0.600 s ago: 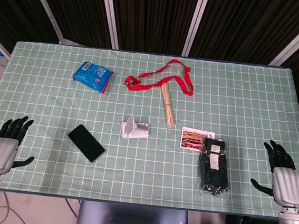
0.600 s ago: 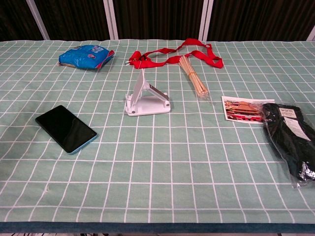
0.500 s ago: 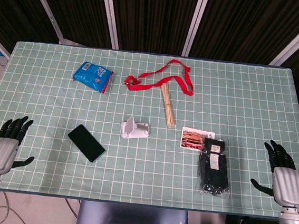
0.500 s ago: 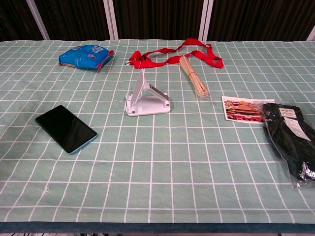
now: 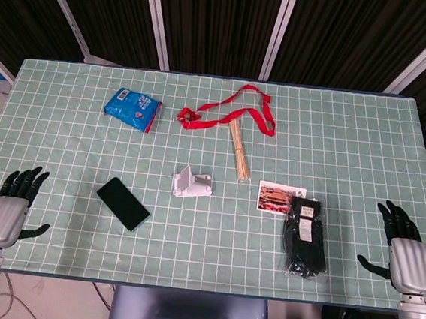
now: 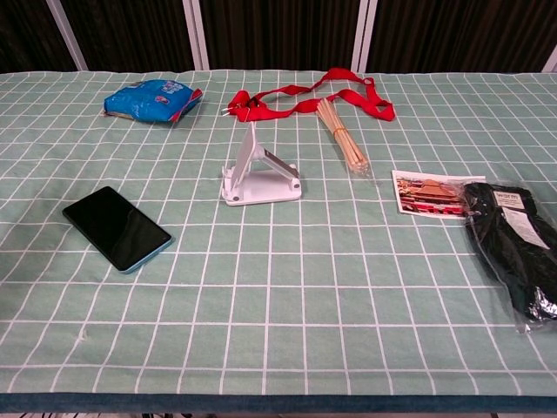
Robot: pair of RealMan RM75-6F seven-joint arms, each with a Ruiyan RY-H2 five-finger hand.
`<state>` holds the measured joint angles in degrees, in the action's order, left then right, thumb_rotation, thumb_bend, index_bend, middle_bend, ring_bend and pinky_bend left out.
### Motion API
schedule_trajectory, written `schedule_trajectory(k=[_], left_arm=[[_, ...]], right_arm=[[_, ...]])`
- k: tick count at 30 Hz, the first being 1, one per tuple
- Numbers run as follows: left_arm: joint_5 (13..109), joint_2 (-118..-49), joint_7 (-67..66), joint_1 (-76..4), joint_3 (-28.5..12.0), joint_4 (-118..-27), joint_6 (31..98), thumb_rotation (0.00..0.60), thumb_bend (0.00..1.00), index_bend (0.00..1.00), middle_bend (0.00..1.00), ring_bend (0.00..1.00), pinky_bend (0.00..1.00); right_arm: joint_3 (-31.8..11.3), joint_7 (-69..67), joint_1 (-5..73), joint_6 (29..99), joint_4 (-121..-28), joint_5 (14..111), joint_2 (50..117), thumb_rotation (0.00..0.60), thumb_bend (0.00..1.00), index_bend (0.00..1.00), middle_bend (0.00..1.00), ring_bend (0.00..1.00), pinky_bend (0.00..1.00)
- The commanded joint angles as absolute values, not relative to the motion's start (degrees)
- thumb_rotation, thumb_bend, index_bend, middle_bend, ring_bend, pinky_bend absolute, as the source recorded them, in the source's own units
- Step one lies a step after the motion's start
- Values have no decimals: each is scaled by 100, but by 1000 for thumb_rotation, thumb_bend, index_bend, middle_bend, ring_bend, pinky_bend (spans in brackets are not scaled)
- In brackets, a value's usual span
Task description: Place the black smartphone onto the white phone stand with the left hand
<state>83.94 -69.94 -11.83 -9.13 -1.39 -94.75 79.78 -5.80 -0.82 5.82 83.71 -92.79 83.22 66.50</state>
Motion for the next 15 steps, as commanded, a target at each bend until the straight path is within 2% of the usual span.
schedule_trajectory(k=[1, 7, 15], left_arm=[[8395, -6964, -1281, -960, -141, -9485, 7919, 600, 58, 0, 0, 0, 0], [8426, -6888, -1782, -1238, -183, -9576, 7567, 600, 59, 0, 0, 0, 0], [7897, -6706, -2731, -2040, -377, -10004, 6297, 600, 85, 0, 0, 0, 0]], right_arm=[[-601, -95, 590, 8338, -9289, 8265, 6652, 600, 87, 0, 0, 0, 150], [-628, -143, 645, 8203, -9311, 8170, 6653, 600, 86, 0, 0, 0, 150], [-648, -178, 658, 8123, -9388, 8059, 6626, 600, 88, 0, 0, 0, 150]])
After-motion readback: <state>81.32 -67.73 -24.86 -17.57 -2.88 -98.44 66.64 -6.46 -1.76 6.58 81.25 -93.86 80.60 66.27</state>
